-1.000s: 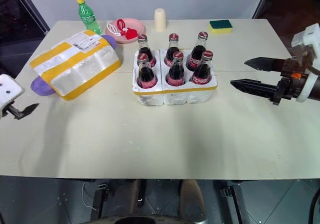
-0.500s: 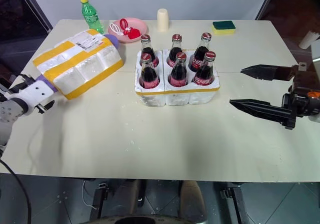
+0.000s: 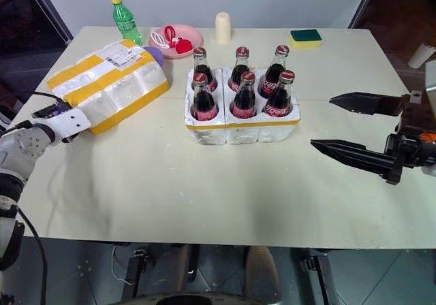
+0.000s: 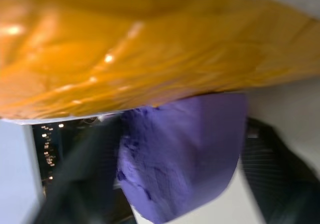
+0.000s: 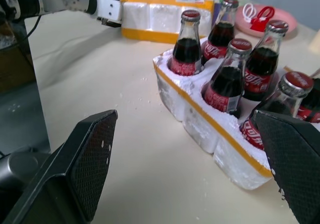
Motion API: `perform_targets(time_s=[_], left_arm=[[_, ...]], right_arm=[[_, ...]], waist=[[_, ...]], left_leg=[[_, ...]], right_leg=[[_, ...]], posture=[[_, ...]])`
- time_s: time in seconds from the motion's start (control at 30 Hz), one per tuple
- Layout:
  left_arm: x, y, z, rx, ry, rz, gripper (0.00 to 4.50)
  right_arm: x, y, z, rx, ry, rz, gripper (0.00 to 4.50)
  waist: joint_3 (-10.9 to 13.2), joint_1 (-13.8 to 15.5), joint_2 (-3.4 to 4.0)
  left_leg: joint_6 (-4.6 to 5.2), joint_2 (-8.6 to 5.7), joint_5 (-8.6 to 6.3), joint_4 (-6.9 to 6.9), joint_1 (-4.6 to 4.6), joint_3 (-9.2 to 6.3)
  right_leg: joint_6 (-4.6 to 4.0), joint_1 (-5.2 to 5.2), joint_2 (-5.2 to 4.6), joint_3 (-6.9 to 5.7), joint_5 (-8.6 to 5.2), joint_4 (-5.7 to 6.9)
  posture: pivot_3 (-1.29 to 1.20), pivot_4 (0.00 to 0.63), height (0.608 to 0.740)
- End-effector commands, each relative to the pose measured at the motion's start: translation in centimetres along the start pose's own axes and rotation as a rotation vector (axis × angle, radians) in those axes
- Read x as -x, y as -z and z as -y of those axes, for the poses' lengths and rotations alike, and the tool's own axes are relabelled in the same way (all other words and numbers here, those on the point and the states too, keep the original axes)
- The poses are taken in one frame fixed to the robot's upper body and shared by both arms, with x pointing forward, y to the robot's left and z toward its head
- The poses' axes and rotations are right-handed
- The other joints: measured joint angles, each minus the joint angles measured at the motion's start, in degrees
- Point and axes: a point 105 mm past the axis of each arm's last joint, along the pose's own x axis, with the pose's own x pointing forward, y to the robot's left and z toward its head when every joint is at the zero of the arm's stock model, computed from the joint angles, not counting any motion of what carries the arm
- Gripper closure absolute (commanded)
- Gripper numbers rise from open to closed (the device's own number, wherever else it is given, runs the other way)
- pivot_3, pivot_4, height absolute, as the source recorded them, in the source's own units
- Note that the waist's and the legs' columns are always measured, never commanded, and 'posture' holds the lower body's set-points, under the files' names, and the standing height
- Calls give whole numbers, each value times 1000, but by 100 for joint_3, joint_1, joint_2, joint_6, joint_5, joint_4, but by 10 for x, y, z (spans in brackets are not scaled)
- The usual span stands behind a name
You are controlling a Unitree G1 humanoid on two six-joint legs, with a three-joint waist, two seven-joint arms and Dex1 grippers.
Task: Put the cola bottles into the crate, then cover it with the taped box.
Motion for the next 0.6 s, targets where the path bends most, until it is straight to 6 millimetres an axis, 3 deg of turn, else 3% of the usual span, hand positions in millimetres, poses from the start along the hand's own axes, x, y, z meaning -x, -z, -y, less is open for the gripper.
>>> perform_targets(time_s=[0.03, 0.1, 0.27, 0.4, 0.5, 0.6], left_arm=[[-1, 2, 3, -19, 12, -5, 3318], [0, 1, -1, -31, -8, -5, 3967], [4, -12, -32, -71, -98, 42, 4069], [21, -43, -84, -100, -218, 156, 4069], [42, -82, -124, -118, -308, 276, 4069], [59, -112, -144, -143, -354, 368, 4069]], right_arm=[[4, -10, -1, 41, 14, 27, 0], [3, -11, -1, 47, 12, 29, 0], [3, -8, 1, 8, -4, 14, 0], [2, -8, 5, 38, 6, 4, 0], [0, -6, 7, 35, 3, 7, 0], [-2, -3, 8, 34, 1, 4, 0]], waist=[[-4, 1, 1], [-8, 13, 4], [-8, 19, 2], [-5, 31, -8], [-4, 43, -13], [-4, 28, -14]], left_leg=[[0, 0, 0, 0, 4, 0], [0, 0, 0, 1, 11, 0], [0, 0, 0, 2, 12, 0], [0, 0, 0, 4, 2, -1], [-1, 0, 0, 6, -10, -3], [-1, 0, 1, 9, -19, -5]], right_leg=[[0, 3, 0, 0, 0, 0], [0, 11, 0, 0, 0, 1], [0, 14, -1, 0, 0, 0], [0, 7, -1, -2, 0, -1], [0, 1, -1, -3, 0, -3], [0, -2, -1, -6, 0, -6]], posture=[[0, 150, 739], [0, 150, 739], [0, 150, 739], [0, 150, 739], [0, 150, 739], [0, 150, 739]])
